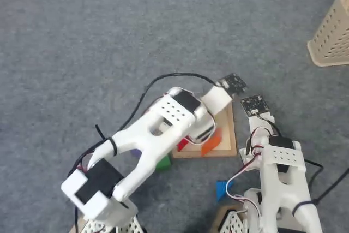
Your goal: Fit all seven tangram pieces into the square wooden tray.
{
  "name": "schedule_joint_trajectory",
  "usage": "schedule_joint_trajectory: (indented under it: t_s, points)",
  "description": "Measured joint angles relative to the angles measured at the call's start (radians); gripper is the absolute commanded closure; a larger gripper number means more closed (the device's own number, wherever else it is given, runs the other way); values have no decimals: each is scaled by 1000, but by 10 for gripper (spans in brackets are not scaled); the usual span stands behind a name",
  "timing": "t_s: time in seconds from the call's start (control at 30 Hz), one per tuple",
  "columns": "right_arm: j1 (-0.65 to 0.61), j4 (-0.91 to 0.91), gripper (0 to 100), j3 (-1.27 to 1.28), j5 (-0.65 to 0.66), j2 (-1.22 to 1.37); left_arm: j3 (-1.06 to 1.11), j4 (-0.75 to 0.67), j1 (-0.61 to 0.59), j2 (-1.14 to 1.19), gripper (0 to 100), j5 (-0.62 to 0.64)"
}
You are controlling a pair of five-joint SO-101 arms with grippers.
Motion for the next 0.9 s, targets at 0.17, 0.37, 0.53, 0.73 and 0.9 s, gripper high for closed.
schedule_joint_trajectory:
  t_s: [0.17, 0.37, 0.53, 0.73, 0.9]
  points:
    - [0, 0, 992, 0, 0, 0, 0, 0, -51, -57, 837, 2]
    - [0, 0, 992, 0, 0, 0, 58, -15, 25, -86, 837, 3]
    - [0, 0, 992, 0, 0, 0, 98, -94, 75, -41, 837, 2]
    - [0, 0, 992, 0, 0, 0, 25, -110, 51, 84, 837, 5]
    - [0, 0, 992, 0, 0, 0, -17, -81, -2, 126, 837, 5]
